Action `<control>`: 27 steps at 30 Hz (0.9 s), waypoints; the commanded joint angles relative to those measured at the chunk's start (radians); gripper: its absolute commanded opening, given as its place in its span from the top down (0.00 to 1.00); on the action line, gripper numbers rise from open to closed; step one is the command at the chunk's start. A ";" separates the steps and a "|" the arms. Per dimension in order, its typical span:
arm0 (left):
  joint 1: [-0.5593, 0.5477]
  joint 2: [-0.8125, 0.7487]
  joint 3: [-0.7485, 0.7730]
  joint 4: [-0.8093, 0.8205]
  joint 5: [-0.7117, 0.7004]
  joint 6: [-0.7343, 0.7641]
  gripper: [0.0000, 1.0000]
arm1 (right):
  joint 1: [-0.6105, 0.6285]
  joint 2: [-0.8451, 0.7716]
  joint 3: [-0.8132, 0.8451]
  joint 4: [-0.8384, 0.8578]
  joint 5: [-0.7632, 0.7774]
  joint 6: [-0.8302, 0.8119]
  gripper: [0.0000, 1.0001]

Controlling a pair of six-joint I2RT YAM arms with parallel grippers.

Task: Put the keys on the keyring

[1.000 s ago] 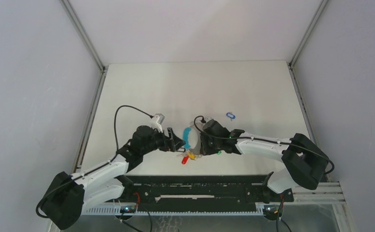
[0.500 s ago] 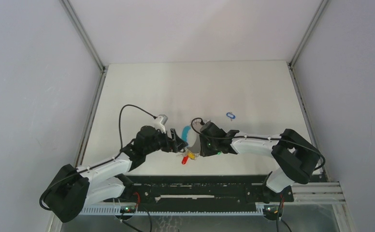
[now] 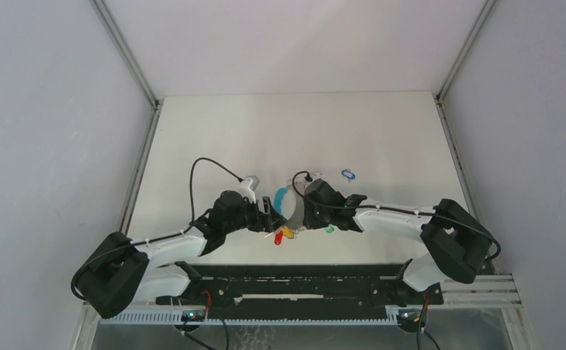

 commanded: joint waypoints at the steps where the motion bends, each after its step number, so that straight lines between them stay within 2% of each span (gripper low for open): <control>1: -0.013 0.015 -0.017 0.079 0.016 -0.021 0.16 | -0.034 -0.045 0.033 -0.013 0.102 -0.004 0.82; 4: -0.013 0.021 -0.019 0.079 0.014 -0.021 0.16 | -0.018 -0.072 0.050 -0.037 0.115 -0.041 0.81; 10: -0.013 0.027 -0.019 0.068 -0.004 -0.047 0.17 | 0.028 -0.100 0.051 0.003 0.003 -0.082 0.78; 15: -0.013 0.017 -0.018 0.024 -0.030 -0.040 0.18 | 0.029 -0.033 0.086 0.022 -0.038 -0.100 0.78; 27: -0.013 0.021 -0.020 0.005 -0.040 -0.038 0.18 | 0.030 0.113 0.179 -0.041 -0.017 -0.119 0.78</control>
